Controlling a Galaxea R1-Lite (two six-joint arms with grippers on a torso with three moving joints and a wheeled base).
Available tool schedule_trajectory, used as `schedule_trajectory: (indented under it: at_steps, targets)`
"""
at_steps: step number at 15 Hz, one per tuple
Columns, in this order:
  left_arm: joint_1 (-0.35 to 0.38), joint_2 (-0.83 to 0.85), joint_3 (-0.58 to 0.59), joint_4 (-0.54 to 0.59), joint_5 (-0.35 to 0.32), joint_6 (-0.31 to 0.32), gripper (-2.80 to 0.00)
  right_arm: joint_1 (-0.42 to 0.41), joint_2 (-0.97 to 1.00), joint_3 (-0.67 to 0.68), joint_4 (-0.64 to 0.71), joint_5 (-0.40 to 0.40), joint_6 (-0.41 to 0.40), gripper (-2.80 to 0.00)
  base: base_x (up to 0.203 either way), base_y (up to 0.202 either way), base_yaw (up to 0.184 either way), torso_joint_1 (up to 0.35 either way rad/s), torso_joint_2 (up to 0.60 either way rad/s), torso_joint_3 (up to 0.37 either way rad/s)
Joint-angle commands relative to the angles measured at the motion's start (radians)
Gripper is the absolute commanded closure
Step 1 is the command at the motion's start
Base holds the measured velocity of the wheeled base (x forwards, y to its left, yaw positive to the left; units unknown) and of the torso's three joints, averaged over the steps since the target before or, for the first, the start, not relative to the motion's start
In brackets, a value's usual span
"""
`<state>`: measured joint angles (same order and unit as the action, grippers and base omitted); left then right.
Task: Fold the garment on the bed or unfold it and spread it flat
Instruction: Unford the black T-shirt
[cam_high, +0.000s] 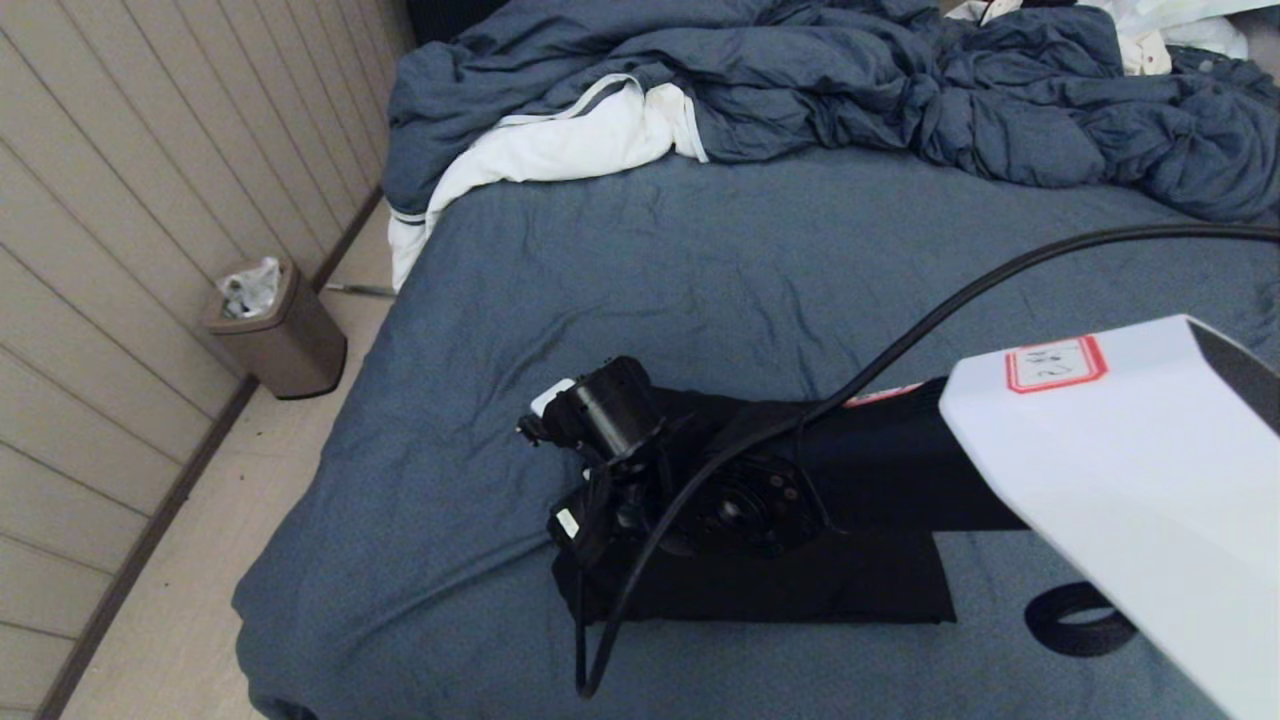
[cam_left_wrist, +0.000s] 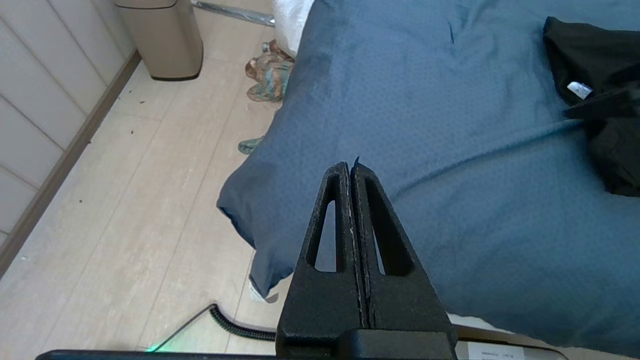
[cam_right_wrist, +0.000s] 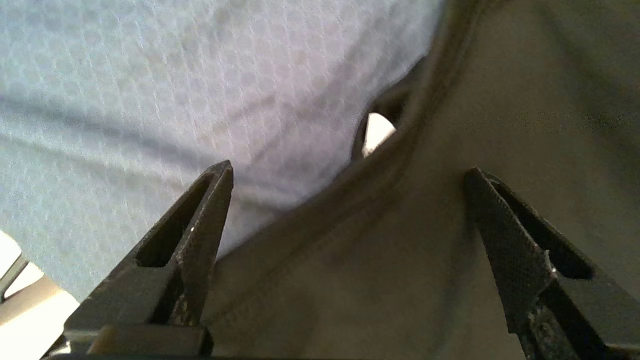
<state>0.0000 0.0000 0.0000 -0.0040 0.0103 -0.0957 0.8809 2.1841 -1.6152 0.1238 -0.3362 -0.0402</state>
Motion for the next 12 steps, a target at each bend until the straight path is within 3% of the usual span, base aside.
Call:
schedule_trajectory:
  at_steps: [1,12]
  targets:
    - [0.0,0.0,0.0,-0.001,0.0,-0.001,0.0,-0.003,0.025,-0.014,0.0,-0.004,0.0,0.0,0.0,0.0,0.0,0.0,0.0,0.0]
    - [0.0,0.002,0.0,0.001,0.0,-0.001,0.0,-0.019,-0.003,-0.008,-0.002,-0.024,0.01,0.0,0.0,0.0,0.0,0.0,0.0,0.0]
